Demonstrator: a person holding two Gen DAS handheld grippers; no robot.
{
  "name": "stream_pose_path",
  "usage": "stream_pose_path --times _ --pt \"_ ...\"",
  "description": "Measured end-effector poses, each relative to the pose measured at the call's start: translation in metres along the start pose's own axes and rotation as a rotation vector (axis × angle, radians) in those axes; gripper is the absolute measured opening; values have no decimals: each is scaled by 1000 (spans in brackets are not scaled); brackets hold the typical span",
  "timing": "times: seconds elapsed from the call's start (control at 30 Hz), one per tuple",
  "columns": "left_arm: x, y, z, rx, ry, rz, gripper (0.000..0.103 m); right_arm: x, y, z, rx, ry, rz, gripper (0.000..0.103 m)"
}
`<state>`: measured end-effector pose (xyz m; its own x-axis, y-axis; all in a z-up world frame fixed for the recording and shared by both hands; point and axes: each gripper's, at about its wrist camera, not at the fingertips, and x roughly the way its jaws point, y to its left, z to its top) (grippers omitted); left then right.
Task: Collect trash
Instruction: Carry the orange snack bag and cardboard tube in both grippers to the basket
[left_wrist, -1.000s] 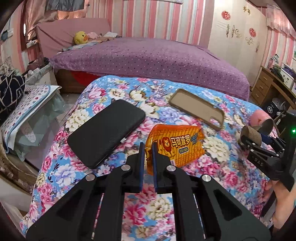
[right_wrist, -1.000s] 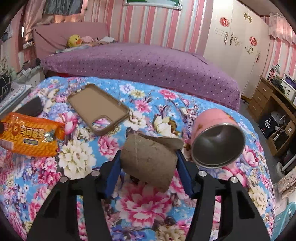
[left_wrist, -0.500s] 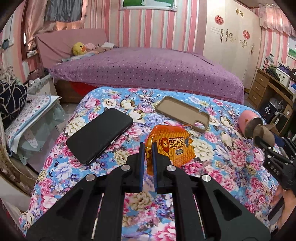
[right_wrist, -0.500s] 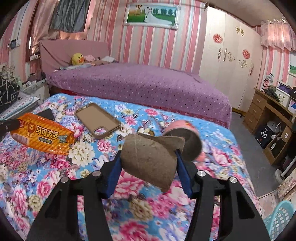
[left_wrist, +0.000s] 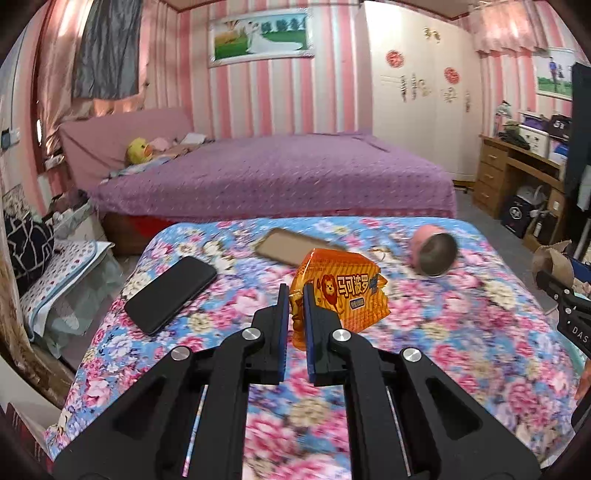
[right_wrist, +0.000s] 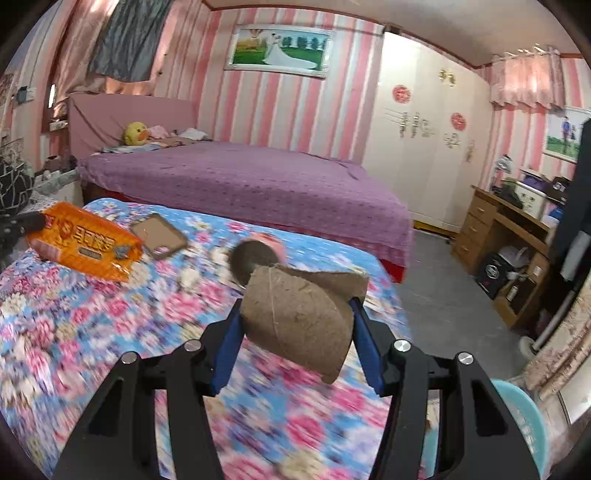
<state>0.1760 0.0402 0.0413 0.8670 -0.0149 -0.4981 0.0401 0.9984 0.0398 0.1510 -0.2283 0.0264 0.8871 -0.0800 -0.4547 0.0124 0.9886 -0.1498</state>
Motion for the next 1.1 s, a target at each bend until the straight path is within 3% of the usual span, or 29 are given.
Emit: stream_pose_path --times 0.33,0.6,0.83,1.1 --pt "-34 -75 -7 -21 41 -93 6 -33 -105 -46 142 18 -104 55" --pt "-63 -146 -3 29 17 -179 6 -57 -182 -73 227 17 -208 55" --pt "-71 -208 -6 60 38 -290 6 -66 -227 -92 272 33 -275 55" --pt "-71 -278 -19 131 53 -350 6 -63 -262 -114 332 59 -292 55"
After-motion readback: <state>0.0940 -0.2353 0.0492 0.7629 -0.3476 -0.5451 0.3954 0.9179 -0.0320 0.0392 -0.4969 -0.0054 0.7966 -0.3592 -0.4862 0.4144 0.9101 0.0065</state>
